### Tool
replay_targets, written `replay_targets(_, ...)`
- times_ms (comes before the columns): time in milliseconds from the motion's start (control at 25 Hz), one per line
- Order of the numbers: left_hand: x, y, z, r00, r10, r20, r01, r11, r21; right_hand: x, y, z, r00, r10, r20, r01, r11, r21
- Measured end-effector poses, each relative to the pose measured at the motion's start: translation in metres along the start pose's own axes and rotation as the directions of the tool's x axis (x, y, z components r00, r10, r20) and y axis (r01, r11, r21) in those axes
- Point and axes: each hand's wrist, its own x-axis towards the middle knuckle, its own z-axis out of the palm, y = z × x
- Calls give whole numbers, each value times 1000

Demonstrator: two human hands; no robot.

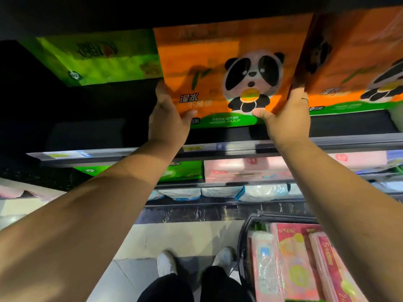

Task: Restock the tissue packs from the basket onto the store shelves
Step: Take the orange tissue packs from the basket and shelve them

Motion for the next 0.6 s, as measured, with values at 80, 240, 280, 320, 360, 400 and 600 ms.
replay_targets(80,5,-4,7,1000,-17,-24,17,1000,10,1,5,7,1000,17,-9,-17,999,-34)
replay_targets(240,12,-14,17,997,23,-78,-27,998,-56,7,2,16,997,51,-56,-55,996,-71)
replay_targets(280,12,-17,21,997,24,-70,-30,997,-71,8,4,20,997,54,-62,-59,995,-82)
replay_targets(320,14,-19,24,997,25,-73,-31,997,-73,9,5,21,996,53,-77,-60,994,-96)
replay_targets(360,16,-21,25,997,25,-76,-31,996,-79,9,6,23,995,50,-89,-59,992,-108)
replay_targets(400,16,-23,25,996,26,-84,-33,996,-85,8,8,25,994,40,-100,-51,993,-111)
replay_targets(600,20,-20,27,995,-25,-100,18,997,-79,-1,7,21,969,-6,-245,-6,999,-48)
